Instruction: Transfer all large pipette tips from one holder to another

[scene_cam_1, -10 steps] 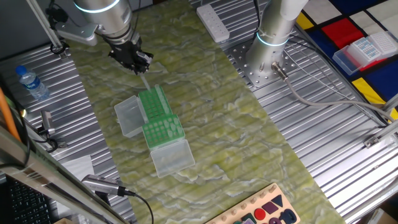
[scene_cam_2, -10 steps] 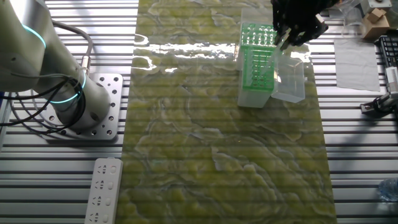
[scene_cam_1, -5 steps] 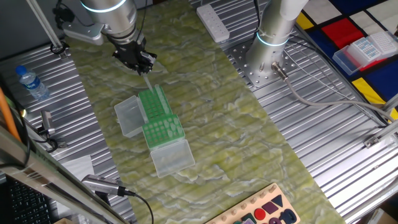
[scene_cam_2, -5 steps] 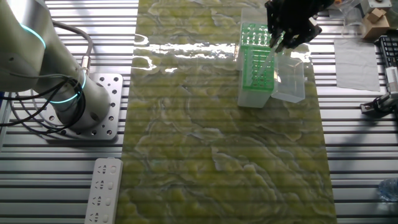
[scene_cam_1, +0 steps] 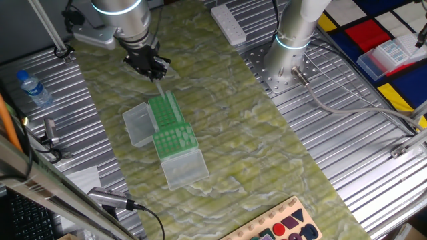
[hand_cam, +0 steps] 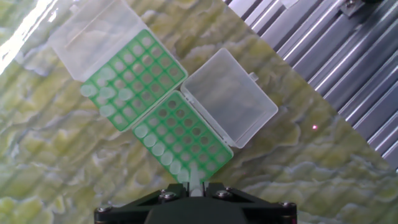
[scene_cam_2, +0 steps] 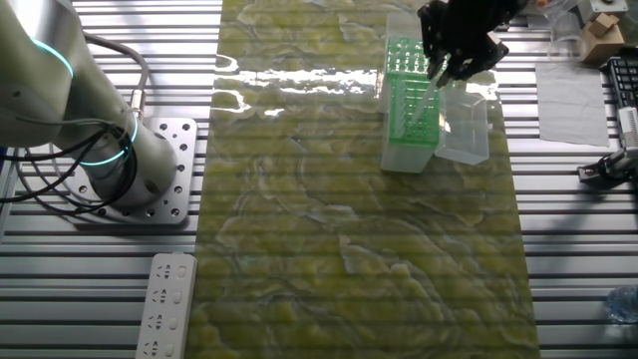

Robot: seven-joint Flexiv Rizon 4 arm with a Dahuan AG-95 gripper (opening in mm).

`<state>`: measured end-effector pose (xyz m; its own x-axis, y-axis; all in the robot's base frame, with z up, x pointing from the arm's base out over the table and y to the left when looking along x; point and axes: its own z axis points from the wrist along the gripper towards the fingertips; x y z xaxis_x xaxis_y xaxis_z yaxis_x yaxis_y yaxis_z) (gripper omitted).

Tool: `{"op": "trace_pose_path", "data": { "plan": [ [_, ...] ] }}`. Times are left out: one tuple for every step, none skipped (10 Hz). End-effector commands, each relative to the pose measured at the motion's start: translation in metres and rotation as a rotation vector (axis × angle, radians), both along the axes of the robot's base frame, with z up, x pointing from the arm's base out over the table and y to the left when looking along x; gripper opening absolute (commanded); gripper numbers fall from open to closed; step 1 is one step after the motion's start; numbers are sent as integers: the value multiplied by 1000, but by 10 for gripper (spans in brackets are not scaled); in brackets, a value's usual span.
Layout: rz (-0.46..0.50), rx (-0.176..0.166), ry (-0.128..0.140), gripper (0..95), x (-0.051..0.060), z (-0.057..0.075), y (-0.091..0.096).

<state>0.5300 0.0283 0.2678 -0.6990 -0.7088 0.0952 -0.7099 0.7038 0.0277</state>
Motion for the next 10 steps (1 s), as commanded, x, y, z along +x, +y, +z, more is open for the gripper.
{"op": "trace_pose_path", "data": {
  "plan": [
    [22, 0, -3, 570, 0, -1, 0],
    [24, 0, -3, 570, 0, -1, 0],
    [25, 1, -4, 570, 0, -1, 0],
    [15, 0, -5, 570, 1, -2, 2],
    [-23, 2, -6, 570, 5, -4, 8],
    [-52, -2, -7, 570, 10, -7, 16],
    [-102, -7, -5, 570, 15, -10, 29],
    [-163, -12, -8, 570, 20, -13, 44],
    [-217, -8, -9, 380, 23, -17, 55],
    [-264, -6, -11, 380, 26, -20, 65]
  ]
}}
